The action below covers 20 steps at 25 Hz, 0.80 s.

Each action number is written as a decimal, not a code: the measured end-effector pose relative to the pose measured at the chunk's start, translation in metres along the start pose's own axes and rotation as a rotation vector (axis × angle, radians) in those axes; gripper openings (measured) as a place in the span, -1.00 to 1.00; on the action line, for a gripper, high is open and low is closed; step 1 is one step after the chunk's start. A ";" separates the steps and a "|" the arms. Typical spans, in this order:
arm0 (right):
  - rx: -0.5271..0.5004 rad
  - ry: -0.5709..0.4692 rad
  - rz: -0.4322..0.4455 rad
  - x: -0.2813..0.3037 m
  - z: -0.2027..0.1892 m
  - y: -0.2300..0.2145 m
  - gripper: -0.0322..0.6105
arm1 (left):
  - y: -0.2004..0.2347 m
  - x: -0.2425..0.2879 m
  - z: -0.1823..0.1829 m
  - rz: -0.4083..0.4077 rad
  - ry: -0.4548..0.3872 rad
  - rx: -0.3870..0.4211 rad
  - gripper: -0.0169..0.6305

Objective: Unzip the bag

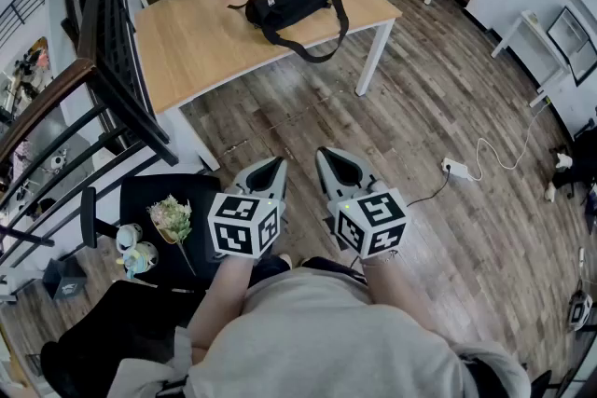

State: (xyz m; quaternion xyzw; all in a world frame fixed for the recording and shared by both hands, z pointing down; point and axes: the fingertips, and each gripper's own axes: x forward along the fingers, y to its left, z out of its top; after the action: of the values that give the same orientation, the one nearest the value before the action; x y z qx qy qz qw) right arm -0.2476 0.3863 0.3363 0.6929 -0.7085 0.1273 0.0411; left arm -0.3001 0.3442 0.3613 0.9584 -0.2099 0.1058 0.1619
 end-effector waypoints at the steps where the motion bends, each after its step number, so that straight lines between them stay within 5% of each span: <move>1: -0.002 0.005 0.000 0.001 -0.002 -0.001 -0.89 | 0.003 0.001 -0.002 0.009 0.002 -0.006 -0.89; 20: 0.043 0.009 0.007 0.011 -0.020 0.014 -0.88 | 0.023 -0.006 -0.007 0.021 -0.002 -0.007 -0.88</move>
State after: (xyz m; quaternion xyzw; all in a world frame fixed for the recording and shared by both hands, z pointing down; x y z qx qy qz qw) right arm -0.2642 0.3803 0.3566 0.6904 -0.7079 0.1460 0.0289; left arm -0.3166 0.3292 0.3723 0.9557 -0.2206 0.1056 0.1639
